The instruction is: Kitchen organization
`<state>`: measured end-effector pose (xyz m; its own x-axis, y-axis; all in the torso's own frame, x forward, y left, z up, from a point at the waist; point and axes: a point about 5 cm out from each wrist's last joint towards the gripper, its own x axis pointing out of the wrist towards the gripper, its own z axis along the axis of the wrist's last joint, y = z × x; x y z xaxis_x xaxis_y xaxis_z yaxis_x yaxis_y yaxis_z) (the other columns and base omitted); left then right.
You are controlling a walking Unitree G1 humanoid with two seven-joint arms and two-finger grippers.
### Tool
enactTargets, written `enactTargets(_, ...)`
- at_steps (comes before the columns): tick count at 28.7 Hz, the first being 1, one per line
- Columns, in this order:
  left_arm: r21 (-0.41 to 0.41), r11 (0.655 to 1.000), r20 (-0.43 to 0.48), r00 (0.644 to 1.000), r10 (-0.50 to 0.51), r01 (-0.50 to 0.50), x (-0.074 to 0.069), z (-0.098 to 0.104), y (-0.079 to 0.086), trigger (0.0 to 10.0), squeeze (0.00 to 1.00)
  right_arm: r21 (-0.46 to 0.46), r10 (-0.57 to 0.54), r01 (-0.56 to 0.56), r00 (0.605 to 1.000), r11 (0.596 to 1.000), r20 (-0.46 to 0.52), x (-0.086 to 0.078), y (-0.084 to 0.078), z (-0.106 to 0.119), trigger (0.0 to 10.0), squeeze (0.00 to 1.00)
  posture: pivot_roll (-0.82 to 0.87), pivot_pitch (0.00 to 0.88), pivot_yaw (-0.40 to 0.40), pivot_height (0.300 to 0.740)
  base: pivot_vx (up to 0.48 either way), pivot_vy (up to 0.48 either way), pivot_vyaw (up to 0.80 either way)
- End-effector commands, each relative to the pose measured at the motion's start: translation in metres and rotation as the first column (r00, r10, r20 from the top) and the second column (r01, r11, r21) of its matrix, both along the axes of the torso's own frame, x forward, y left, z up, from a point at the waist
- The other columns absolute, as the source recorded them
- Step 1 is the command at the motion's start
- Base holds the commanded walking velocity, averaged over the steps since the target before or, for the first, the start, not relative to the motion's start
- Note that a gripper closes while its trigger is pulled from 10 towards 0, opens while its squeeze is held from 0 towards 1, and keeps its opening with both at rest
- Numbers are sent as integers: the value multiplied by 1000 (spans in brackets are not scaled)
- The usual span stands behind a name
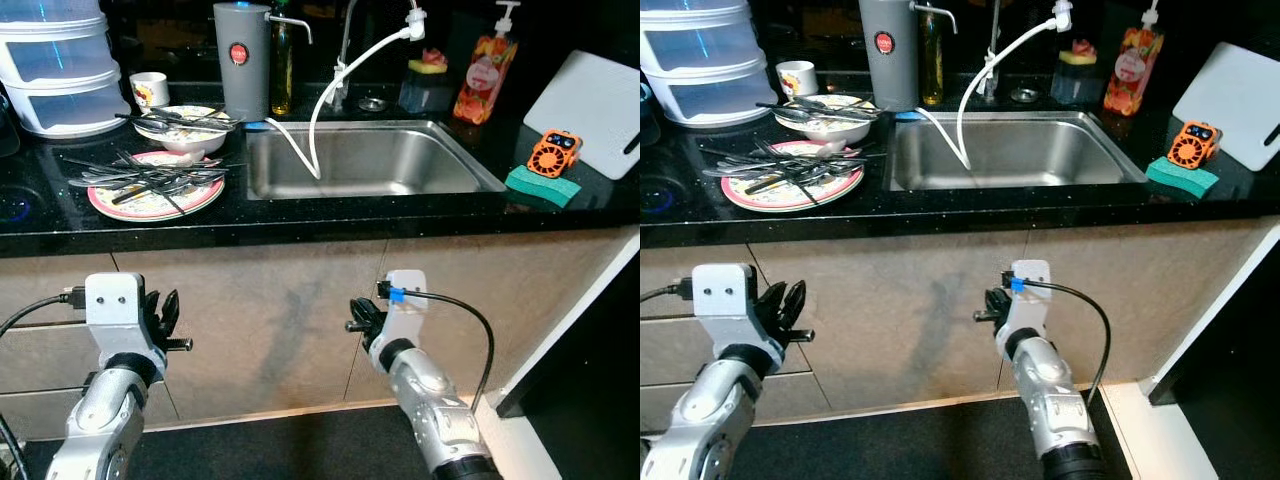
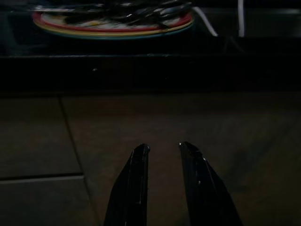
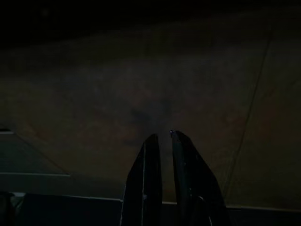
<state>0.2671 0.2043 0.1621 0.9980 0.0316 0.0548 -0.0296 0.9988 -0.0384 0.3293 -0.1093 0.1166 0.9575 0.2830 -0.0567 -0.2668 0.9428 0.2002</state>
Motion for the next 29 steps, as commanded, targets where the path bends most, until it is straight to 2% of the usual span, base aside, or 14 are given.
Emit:
enactTargets(1, 10, 1000, -17, 1000, 14, -14, -3, -4, 3, 10000, 0, 2, 19, -19, 1000, 1000, -19, -2, 6, -3, 10000, 0, 7, 93, -60, 740, 0, 0, 0)
enactTargets(10, 117, 993, -33, 999, -28, 32, -2, 0, 1, 10000, 0, 12, -9, 9, 1000, 1000, -22, -2, 0, -5, 10000, 0, 10, 113, -62, 740, 0, 0, 0)
enactTargets(13, 133, 990, -4, 999, -36, 36, -3, 8, 1, 10000, 0, 77, -72, 67, 996, 995, 60, 2, -11, 11, 10000, 0, 15, 113, -59, 740, 0, 0, 0)
enactTargets(16, 168, 986, 56, 998, -1, -9, -2, 22, 7, 10000, 0, 123, -80, 64, 988, 990, 130, 6, -14, 31, 10000, 0, 14, 112, -54, 740, 0, 0, 0)
enactTargets(18, 171, 983, 90, 995, 49, -64, -2, 32, 13, 10000, 0, 122, -70, 51, 985, 991, 159, 8, -15, 41, 10000, 0, 14, 112, -54, 740, 0, 0, 0)
enactTargets(21, 163, 982, 107, 991, 80, -97, 0, 39, 18, 10000, 0, 111, -47, 27, 981, 993, 186, 9, -13, 49, 10000, 0, 19, 116, -56, 740, 0, 0, 0)
enactTargets(24, 184, 981, 106, 994, 34, -53, 3, 43, 15, 10000, 0, 119, -20, -9, 972, 993, 235, 11, -8, 66, 10000, 0, 22, 113, -55, 740, 0, 0, 0)
enactTargets(29, 198, 979, 120, 992, 25, -48, 3, 49, 13, 10000, 0, 142, -27, -14, 959, 990, 282, 12, -7, 82, 10000, 0, 19, 113, -54, 740, 0, 0, 0)
